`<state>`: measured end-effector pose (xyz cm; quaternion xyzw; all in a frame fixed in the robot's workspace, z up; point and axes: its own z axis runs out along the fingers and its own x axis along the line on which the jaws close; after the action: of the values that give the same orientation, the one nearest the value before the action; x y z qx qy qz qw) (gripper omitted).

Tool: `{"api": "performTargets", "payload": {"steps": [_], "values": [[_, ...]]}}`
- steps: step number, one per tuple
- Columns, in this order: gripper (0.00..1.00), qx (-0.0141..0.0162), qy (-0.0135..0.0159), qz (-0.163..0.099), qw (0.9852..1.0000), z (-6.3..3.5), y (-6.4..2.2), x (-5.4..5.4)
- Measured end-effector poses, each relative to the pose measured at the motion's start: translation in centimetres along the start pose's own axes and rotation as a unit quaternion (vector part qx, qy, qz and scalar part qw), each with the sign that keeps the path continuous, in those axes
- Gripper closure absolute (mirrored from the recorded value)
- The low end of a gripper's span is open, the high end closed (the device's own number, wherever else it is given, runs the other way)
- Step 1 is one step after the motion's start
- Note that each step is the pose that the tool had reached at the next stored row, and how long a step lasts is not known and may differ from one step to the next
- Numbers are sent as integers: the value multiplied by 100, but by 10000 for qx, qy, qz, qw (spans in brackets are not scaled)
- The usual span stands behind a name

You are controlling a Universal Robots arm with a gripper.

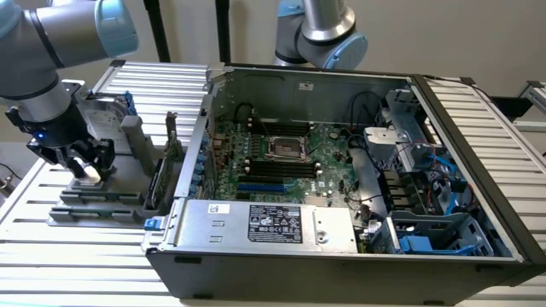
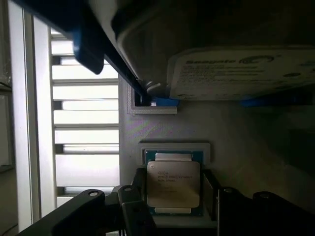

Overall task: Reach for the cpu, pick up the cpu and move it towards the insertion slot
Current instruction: 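Pick up the cpu and move it towards the insertion slot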

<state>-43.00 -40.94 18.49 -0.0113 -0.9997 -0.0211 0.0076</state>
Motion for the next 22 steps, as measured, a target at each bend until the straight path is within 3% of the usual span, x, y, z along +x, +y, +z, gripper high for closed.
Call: {"api": "performTargets", "payload": {"steps": [6, 12, 22], "values": [[45, 0, 1, 0, 10000, -71, 3, -1], [45, -7, 2, 0, 10000, -209, 0, -2], [45, -15, 4, 0, 10000, -649, 3, -17]]}}
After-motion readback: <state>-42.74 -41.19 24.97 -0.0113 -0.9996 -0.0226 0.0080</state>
